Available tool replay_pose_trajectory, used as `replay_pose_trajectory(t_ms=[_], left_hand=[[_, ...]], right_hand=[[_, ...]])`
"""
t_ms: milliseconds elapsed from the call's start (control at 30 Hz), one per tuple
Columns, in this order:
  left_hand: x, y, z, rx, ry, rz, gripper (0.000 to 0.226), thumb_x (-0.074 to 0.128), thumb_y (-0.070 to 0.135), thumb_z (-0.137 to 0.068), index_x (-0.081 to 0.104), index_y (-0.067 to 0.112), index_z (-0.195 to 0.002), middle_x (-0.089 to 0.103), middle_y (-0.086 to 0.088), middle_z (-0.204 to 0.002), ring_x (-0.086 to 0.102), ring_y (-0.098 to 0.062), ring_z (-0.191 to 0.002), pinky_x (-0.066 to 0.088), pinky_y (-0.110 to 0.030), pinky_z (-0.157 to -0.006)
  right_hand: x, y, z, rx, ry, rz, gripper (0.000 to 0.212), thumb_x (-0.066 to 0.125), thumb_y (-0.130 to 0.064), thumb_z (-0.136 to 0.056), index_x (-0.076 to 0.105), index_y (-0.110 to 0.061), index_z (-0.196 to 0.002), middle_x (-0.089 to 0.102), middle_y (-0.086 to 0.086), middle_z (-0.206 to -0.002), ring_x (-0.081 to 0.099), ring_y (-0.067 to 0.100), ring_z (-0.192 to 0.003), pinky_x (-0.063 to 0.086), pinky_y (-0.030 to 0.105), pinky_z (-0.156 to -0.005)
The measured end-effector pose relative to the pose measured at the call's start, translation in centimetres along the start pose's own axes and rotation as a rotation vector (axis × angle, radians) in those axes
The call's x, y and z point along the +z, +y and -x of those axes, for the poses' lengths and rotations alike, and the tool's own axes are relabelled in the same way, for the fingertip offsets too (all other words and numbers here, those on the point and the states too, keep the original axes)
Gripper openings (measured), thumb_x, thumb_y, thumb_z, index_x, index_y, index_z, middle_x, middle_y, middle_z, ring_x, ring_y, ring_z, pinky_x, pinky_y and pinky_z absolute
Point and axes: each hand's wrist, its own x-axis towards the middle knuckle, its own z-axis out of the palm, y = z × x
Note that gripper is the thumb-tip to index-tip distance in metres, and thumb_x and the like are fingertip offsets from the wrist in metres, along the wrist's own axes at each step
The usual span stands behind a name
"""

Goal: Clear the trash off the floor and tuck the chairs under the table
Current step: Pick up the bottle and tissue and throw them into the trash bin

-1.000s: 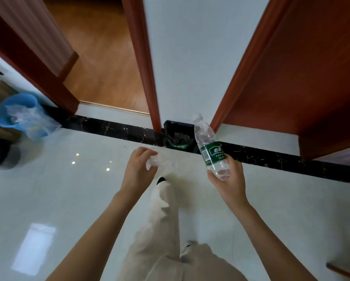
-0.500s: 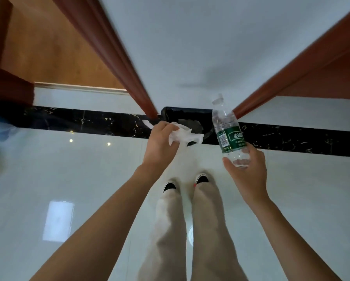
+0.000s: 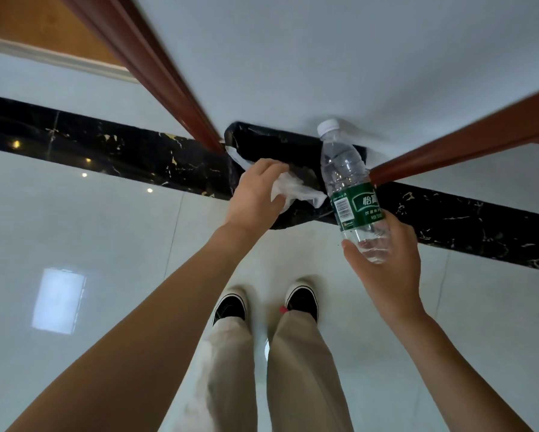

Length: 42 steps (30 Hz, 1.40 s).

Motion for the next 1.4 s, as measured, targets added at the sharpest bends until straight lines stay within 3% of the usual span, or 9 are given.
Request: replay_pose_trajectory(t_ms=[67, 233, 367, 533, 667, 800, 1000, 1200, 1400], left_hand=[[-0.2, -0.1, 0.4, -0.005, -0.007, 0.014, 0.050, 0.069, -0.001, -0.076, 0.059, 0.008, -0.124, 0.056, -0.005, -0.128, 0.051, -0.022, -0.119, 0.041, -0.029, -0.100], [-1.9, -0.8, 1.3, -0.077, 0.045, 0.021, 0.050, 0.069, 0.004, -0.078, 0.058, 0.010, -0.127, 0.056, -0.002, -0.128, 0.050, -0.017, -0.120, 0.036, -0.017, -0.101], [-2.7, -2.7, 1.5, -0.201, 0.073, -0.012, 0.055, 0.070, 0.012, -0.082, 0.052, 0.012, -0.133, 0.052, -0.002, -0.134, 0.047, -0.019, -0.124, 0.039, -0.034, -0.106], [-1.4, -5.5, 1.2, -0.301, 0.003, -0.061, 0.064, 0.069, 0.018, -0.084, 0.042, 0.016, -0.142, 0.042, -0.004, -0.145, 0.040, -0.023, -0.132, 0.037, -0.040, -0.109], [0.0, -6.8, 1.0, -0.312, 0.010, -0.054, 0.064, 0.070, 0.018, -0.084, 0.042, 0.012, -0.142, 0.042, -0.004, -0.144, 0.045, -0.023, -0.127, 0.039, -0.032, -0.105], [0.6, -7.5, 1.0, -0.297, 0.048, -0.048, 0.063, 0.072, 0.016, -0.082, 0.046, 0.010, -0.139, 0.042, -0.003, -0.142, 0.049, -0.021, -0.121, 0.043, -0.030, -0.099], [0.3, -7.4, 1.2, -0.298, 0.033, -0.057, 0.063, 0.071, 0.019, -0.084, 0.045, 0.012, -0.141, 0.041, 0.000, -0.144, 0.047, -0.018, -0.124, 0.036, -0.022, -0.098], [-6.1, -1.4, 2.0, -0.214, -0.004, -0.050, 0.058, 0.067, 0.023, -0.087, 0.045, 0.014, -0.140, 0.045, 0.001, -0.142, 0.042, -0.016, -0.130, 0.037, -0.031, -0.107], [-19.7, 12.3, 4.9, -0.063, -0.030, -0.094, 0.056, 0.065, 0.022, -0.088, 0.045, 0.011, -0.140, 0.048, -0.006, -0.141, 0.039, -0.021, -0.132, 0.030, -0.031, -0.111]], right_hand=[[0.1, -0.1, -0.1, 0.004, -0.021, 0.000, 0.061, 0.081, -0.023, -0.072, 0.055, -0.027, -0.127, 0.048, -0.006, -0.117, 0.064, 0.009, -0.088, 0.056, 0.030, -0.076], [-0.2, -1.1, -0.5, -0.001, -0.072, 0.052, 0.061, 0.081, -0.018, -0.073, 0.055, -0.026, -0.128, 0.049, -0.004, -0.119, 0.064, 0.008, -0.087, 0.056, 0.027, -0.077], [-0.2, -1.5, -2.2, -0.043, -0.211, 0.164, 0.061, 0.081, -0.022, -0.073, 0.054, -0.028, -0.127, 0.047, -0.007, -0.116, 0.062, 0.005, -0.084, 0.054, 0.022, -0.075], [1.5, -0.9, -6.5, -0.119, -0.353, 0.343, 0.062, 0.081, -0.027, -0.071, 0.052, -0.029, -0.126, 0.044, -0.005, -0.114, 0.058, 0.002, -0.083, 0.050, 0.020, -0.071], [4.1, 0.3, -9.8, -0.224, -0.357, 0.456, 0.071, 0.082, -0.030, -0.069, 0.051, -0.017, -0.132, 0.047, 0.003, -0.115, 0.054, 0.020, -0.101, 0.048, 0.031, -0.086], [6.3, 1.5, -11.6, -0.286, -0.341, 0.569, 0.079, 0.082, -0.036, -0.068, 0.049, -0.015, -0.138, 0.053, 0.006, -0.121, 0.043, 0.027, -0.109, 0.032, 0.026, -0.088], [7.2, 1.5, -11.8, -0.353, -0.292, 0.474, 0.079, 0.083, -0.039, -0.072, 0.050, -0.011, -0.138, 0.055, 0.005, -0.133, 0.046, 0.027, -0.122, 0.040, 0.036, -0.103], [3.0, -5.0, -7.1, -0.370, -0.126, 0.381, 0.063, 0.071, -0.037, -0.084, 0.052, -0.007, -0.136, 0.055, 0.008, -0.136, 0.046, 0.023, -0.129, 0.039, 0.038, -0.109], [-5.8, -19.0, 1.2, -0.440, 0.016, 0.436, 0.056, 0.066, -0.037, -0.088, 0.054, -0.002, -0.131, 0.059, 0.014, -0.128, 0.052, 0.030, -0.122, 0.044, 0.047, -0.101]])
